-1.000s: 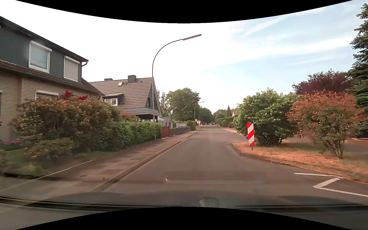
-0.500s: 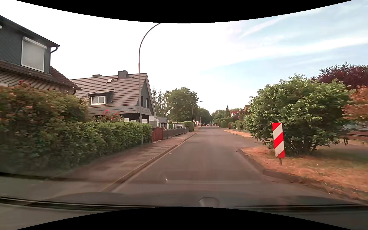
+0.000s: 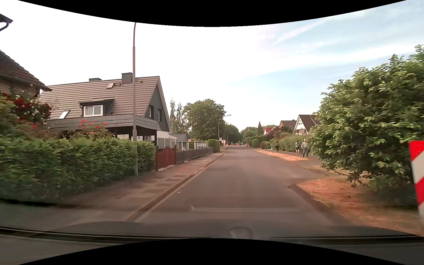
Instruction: Follow the waypoints while adhering to traffic rules and regulations
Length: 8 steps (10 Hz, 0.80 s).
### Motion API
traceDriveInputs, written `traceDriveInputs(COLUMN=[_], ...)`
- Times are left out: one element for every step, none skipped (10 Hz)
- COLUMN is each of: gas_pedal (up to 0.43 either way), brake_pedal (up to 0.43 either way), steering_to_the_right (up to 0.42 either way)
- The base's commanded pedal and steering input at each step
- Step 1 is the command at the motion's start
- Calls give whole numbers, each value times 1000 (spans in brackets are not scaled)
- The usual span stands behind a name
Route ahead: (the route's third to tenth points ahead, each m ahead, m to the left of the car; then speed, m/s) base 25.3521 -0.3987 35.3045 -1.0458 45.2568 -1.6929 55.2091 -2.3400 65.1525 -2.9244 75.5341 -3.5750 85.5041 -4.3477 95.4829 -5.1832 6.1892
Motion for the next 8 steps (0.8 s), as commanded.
traceDriveInputs(gas_pedal=[130,130,130,130,130,130,130,130], brake_pedal=[0,0,0,0,0,0,0,0], steering_to_the_right=[30,31,31,33,34,34,34,35])
